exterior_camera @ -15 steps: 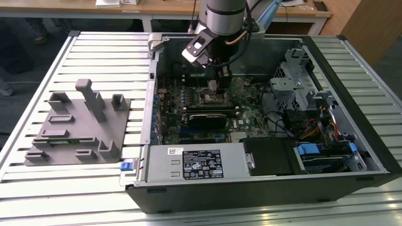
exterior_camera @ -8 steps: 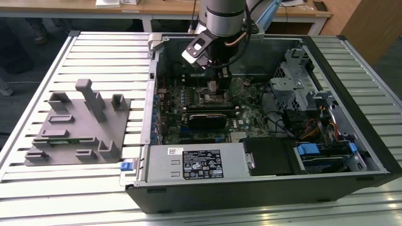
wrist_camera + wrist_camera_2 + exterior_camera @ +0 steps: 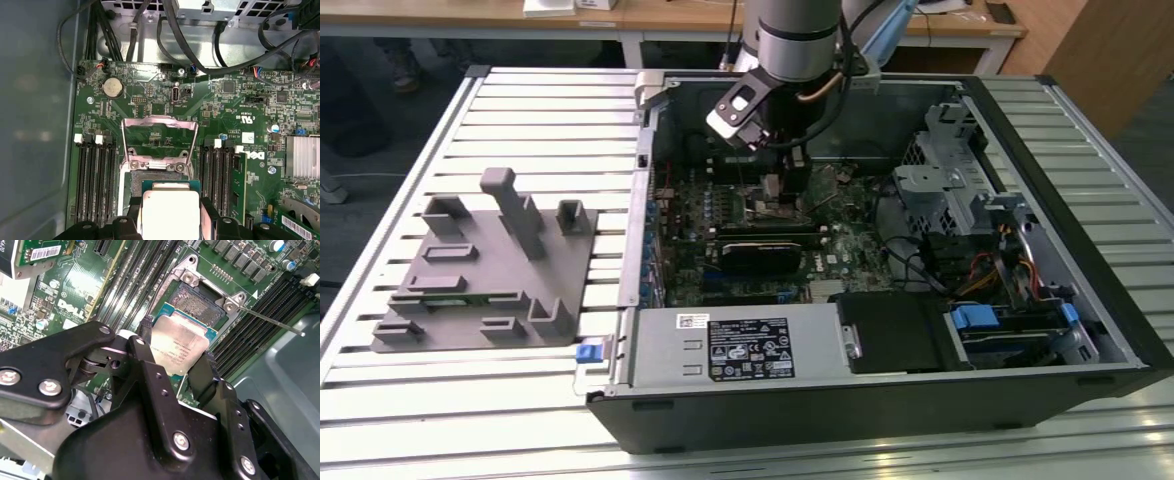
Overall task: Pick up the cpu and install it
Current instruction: 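Place the cpu into insertion slot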
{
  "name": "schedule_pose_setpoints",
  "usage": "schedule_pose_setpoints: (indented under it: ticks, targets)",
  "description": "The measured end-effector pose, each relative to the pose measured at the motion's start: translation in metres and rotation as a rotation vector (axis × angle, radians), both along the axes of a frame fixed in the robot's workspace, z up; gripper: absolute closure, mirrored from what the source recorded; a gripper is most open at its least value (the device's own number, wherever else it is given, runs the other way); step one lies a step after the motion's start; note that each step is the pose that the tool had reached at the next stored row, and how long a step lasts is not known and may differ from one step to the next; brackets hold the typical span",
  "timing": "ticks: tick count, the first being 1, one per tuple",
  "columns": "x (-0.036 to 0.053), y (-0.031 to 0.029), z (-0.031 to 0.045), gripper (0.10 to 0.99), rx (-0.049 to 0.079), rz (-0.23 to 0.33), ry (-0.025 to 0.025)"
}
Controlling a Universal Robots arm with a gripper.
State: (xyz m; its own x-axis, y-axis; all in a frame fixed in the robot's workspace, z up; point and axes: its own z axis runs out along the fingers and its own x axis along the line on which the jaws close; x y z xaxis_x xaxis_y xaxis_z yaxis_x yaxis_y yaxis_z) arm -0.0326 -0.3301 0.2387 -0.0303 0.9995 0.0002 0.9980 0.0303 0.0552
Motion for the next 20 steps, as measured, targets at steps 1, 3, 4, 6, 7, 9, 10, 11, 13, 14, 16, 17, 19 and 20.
schedule_pose_setpoints:
  ticks: [1,3,4,6,7,9,10,11,13,14,16,17,19,20]
  targets:
    - [0.0,0.0,-0.0006,0.545,0.0,0.0,0.0]
    - [0.0,0.0,-0.0016,0.545,0.0,0.0,0.0]
    - [0.0,0.0001,-0.0022,0.545,0.0,0.0,0.0]
    - [0.0,0.0002,-0.0033,0.545,0.0,0.0,0.0002]
    - [0.0,0.0003,-0.0038,0.545,0.0,0.0,0.0003]
    - [0.0,0.0004,-0.0048,0.545,0.0,0.0,0.0007]
    - [0.0,0.0004,-0.0052,0.545,0.0,0.0,0.0008]
    - [0.0,0.0005,-0.0057,0.545,0.0,0.0,0.001]
    - [0.0,0.0005,-0.0065,0.545,0.0,0.0,0.0012]
    - [0.0,0.0006,-0.007,0.545,0.0,0.0,0.0014]
    - [-0.0001,0.0011,-0.0083,0.545,-0.001,-0.001,0.0017]
    - [-0.0001,0.0019,-0.0089,0.545,-0.002,-0.001,0.0021]
    - [0.0,0.004,-0.0108,0.545,-0.003,-0.001,0.0024]
    - [0.0,0.0048,-0.0119,0.545,-0.003,-0.001,0.0025]
